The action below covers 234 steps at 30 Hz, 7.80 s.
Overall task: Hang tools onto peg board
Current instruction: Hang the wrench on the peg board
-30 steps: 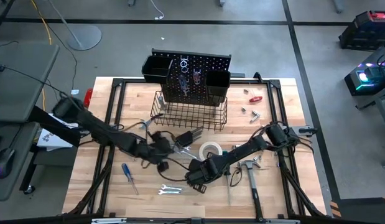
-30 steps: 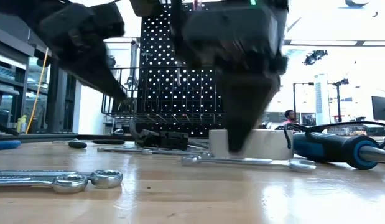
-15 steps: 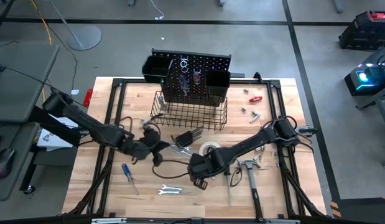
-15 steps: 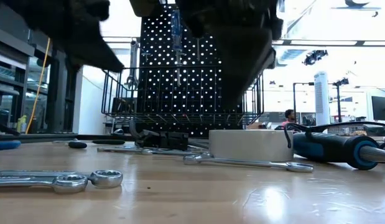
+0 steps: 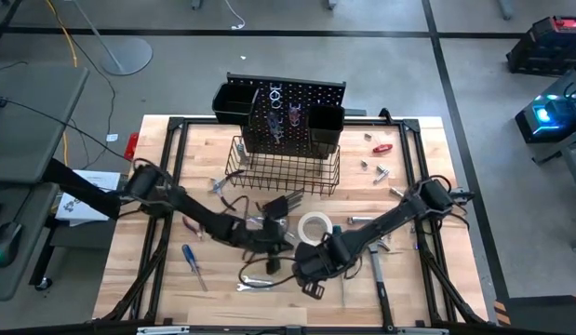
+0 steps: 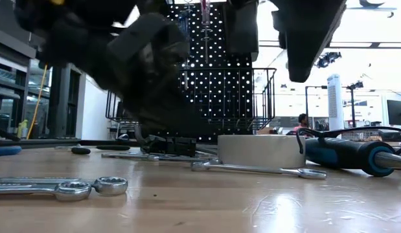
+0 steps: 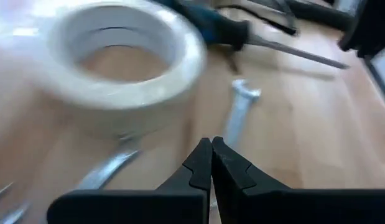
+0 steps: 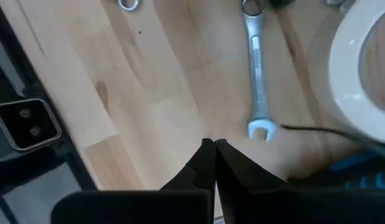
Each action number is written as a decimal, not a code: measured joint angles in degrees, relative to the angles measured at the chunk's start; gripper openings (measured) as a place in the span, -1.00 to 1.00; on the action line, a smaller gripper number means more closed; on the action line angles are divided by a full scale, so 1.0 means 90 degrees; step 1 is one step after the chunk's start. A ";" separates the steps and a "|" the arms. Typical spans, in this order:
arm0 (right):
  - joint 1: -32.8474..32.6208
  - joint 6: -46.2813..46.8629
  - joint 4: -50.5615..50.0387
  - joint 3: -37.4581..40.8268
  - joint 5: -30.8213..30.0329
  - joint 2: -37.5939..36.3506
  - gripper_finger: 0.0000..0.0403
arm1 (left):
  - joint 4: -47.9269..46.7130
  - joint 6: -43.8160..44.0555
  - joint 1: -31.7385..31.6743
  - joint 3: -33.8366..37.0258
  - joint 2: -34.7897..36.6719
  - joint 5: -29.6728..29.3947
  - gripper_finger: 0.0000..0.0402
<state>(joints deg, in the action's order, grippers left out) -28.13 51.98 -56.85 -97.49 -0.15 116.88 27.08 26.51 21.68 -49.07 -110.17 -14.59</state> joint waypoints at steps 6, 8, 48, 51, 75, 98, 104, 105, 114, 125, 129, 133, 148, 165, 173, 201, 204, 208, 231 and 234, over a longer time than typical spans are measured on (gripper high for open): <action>-0.0210 0.0602 -0.0119 -0.0002 -0.0143 -0.0125 -1.00 | -0.0331 0.0167 -0.0078 -0.0059 -0.0129 0.0335 -1.00; -0.0283 0.0725 -0.0187 -0.0005 -0.0276 -0.0143 -1.00 | -0.0320 0.0191 -0.0026 0.0039 -0.0003 0.0375 -1.00; -0.0295 0.0744 -0.0375 -0.0005 -0.0480 -0.0143 -1.00 | 0.0083 0.0313 0.0056 0.0152 -0.0113 0.0055 -1.00; -0.0293 0.0738 -0.0393 -0.0005 -0.0480 -0.0143 -1.00 | 0.0042 0.0307 0.0067 0.0154 -0.0132 0.0055 -1.00; 0.0022 0.0774 -0.0196 -0.0012 -0.0676 0.0110 -1.00 | 0.0644 0.0894 0.0620 0.0088 -0.1294 -0.0761 -1.00; 0.0863 0.0501 0.0561 -0.0015 0.1080 0.0718 0.17 | 0.0706 0.0827 0.0535 0.0092 -0.1297 -0.0761 -1.00; 0.0823 0.0559 0.0612 -0.0015 0.1141 0.1028 -0.01 | 0.0706 0.0824 0.0526 0.0092 -0.1297 -0.0768 -1.00; 0.0799 0.0612 0.0587 -0.0015 0.1121 0.1060 -0.08 | 0.0710 0.0820 0.0526 0.0092 -0.1297 -0.0792 -1.00; 0.0662 0.0229 0.0231 -0.0049 0.0819 0.0899 -0.96 | 0.0426 0.0595 0.0484 0.0123 -0.0862 -0.0509 -1.00; 0.0647 -0.0181 -0.0164 -0.0097 -0.0895 -0.0669 -0.99 | -0.4134 0.1403 0.0973 0.0174 0.2589 -0.0587 -1.00; 0.1063 -0.0828 0.1480 -0.0097 -0.1603 -0.0821 -0.99 | -0.4916 0.2156 0.1546 0.0155 0.3937 -0.1954 -1.00; 0.1716 -0.1595 0.3455 -0.0100 -0.1652 -0.0755 -0.99 | -0.5622 0.2678 0.2025 0.0155 0.4797 -0.3106 -1.00; 0.3307 -0.2282 0.4459 -0.0095 -0.0865 -0.0568 -1.00 | -0.7321 0.2682 0.2072 0.0150 0.6664 -0.5156 -1.00; 0.3413 -0.2330 0.5130 -0.0095 -0.1055 -0.0182 -1.00 | -0.7179 0.2707 0.2039 0.0143 0.6562 -0.5162 -1.00; 0.3367 -0.2488 0.5090 -0.0095 -0.0900 -0.0248 -1.00 | -0.7172 0.2705 0.2051 0.0143 0.6562 -0.5120 -1.00; 0.3564 -0.2471 0.4400 -0.0097 -0.1334 -0.0395 -0.75 | -0.7219 0.2700 0.2051 0.0138 0.6562 -0.5112 -1.00; 0.3564 -0.2529 0.4196 -0.0097 -0.1489 -0.0401 -0.54 | -0.7221 0.2700 0.2051 0.0138 0.6562 -0.5112 -1.00; 0.3518 -0.2857 0.3593 -0.0180 -0.1605 -0.0467 -0.20 | -0.7223 0.2526 0.2051 0.0138 0.6562 -0.4982 -1.00; 0.1545 -0.2935 -0.2215 -0.2375 -0.2371 -0.0544 0.10 | -0.5403 -0.0571 0.1015 0.0138 0.3130 -0.1207 -1.00; 0.1036 -0.2214 -0.2562 -0.2089 -0.2668 -0.0543 0.10 | -0.5158 -0.1130 0.0496 0.0140 0.2635 -0.0630 -1.00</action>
<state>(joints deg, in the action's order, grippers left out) -18.81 32.05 -79.91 -116.29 -24.17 111.99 -19.34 16.34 26.15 -47.82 -86.45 -20.26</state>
